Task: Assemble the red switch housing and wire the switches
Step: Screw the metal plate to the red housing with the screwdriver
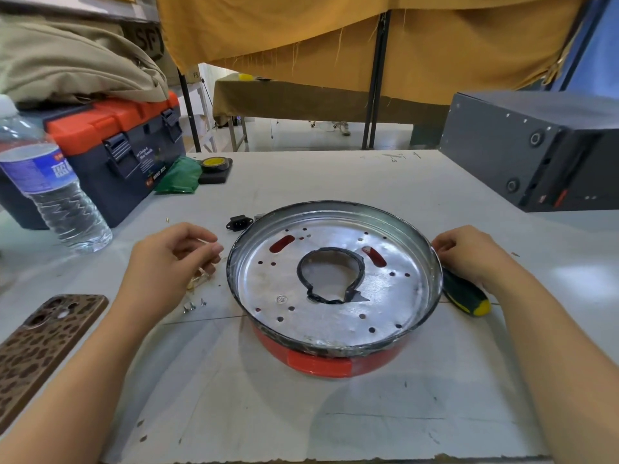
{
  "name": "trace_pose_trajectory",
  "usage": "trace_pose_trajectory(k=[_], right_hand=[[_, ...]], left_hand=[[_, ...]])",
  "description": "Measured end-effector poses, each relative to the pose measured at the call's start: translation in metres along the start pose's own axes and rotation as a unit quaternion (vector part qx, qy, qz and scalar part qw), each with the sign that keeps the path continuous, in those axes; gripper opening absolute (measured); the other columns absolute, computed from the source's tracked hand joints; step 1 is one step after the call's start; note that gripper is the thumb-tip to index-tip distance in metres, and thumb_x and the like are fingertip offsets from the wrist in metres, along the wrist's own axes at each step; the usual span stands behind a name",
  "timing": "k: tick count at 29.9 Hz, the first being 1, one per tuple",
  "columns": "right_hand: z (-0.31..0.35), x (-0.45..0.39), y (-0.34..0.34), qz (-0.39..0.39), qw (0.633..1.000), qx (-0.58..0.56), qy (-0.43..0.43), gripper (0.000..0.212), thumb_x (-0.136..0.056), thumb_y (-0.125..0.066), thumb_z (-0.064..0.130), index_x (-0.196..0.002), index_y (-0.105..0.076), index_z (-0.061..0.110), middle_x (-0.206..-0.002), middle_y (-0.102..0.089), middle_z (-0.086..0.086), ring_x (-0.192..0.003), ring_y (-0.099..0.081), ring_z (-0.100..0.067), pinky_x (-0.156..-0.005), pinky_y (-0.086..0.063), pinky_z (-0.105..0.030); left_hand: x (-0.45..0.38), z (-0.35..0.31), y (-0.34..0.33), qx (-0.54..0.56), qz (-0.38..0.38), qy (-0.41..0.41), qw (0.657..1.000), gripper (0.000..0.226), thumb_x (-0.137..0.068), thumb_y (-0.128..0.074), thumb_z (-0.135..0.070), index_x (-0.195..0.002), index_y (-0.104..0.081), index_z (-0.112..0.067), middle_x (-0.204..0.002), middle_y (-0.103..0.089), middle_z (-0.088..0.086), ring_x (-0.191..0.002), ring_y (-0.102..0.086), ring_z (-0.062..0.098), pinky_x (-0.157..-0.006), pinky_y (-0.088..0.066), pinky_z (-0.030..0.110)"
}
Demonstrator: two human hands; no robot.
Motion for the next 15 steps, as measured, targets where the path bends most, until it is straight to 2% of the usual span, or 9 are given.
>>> trace_pose_trajectory(k=[4,8,9,11,15], right_hand=[[0.003,-0.006,-0.001,-0.013,0.999,0.037,0.006,0.03,-0.085,-0.05,-0.001,-0.067,-0.059,0.022,-0.091,-0.063,-0.014,-0.069,-0.053,-0.017,-0.05,-0.035,-0.024],[0.003,-0.012,-0.002,-0.03,0.996,0.082,0.012,0.004,-0.088,-0.058,0.009,-0.09,-0.059,0.012,-0.104,-0.062,-0.014,-0.085,-0.051,-0.024,-0.07,-0.039,-0.03],[0.002,-0.012,0.0,-0.041,0.996,0.076,0.014,0.006,-0.088,-0.06,0.011,-0.094,-0.058,0.011,-0.105,-0.061,-0.014,-0.087,-0.05,-0.024,-0.072,-0.039,-0.03],[0.004,-0.01,0.01,-0.08,0.996,0.028,0.033,0.008,-0.088,-0.059,0.008,-0.096,-0.055,0.012,-0.103,-0.061,-0.012,-0.083,-0.053,-0.023,-0.072,-0.039,-0.031],[0.029,0.002,0.035,-0.122,0.975,-0.156,0.103,0.017,-0.091,-0.053,0.003,-0.089,-0.054,0.019,-0.09,-0.058,-0.004,-0.065,-0.059,-0.013,-0.059,-0.043,-0.025]], left_hand=[[-0.007,-0.018,-0.004,0.036,-0.004,-0.018,0.999,0.008,-0.081,-0.07,-0.008,-0.077,-0.065,-0.013,-0.061,-0.069,-0.005,-0.05,-0.06,0.005,-0.05,-0.047,0.011],[-0.01,-0.034,-0.017,0.035,0.036,-0.038,0.998,0.011,-0.083,-0.068,-0.008,-0.077,-0.07,-0.018,-0.063,-0.069,-0.002,-0.053,-0.06,0.004,-0.053,-0.047,0.011],[-0.01,-0.036,-0.021,0.033,0.049,-0.039,0.997,0.011,-0.083,-0.067,-0.01,-0.079,-0.07,-0.019,-0.065,-0.069,-0.001,-0.055,-0.061,0.005,-0.056,-0.047,0.011],[-0.009,-0.039,-0.025,0.028,0.073,-0.034,0.996,0.011,-0.085,-0.067,-0.013,-0.083,-0.072,-0.022,-0.069,-0.071,-0.002,-0.063,-0.064,0.007,-0.062,-0.051,0.015],[-0.005,-0.049,-0.032,0.015,0.119,-0.04,0.992,0.015,-0.085,-0.065,-0.014,-0.09,-0.074,-0.025,-0.081,-0.074,-0.008,-0.076,-0.069,0.008,-0.071,-0.056,0.018]])
Point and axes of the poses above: each hand's wrist, its own x-axis away from the middle knuckle, its own y-axis out of the back of the hand, z = x × y, the point moved 9 cm from there along -x, towards the middle knuckle
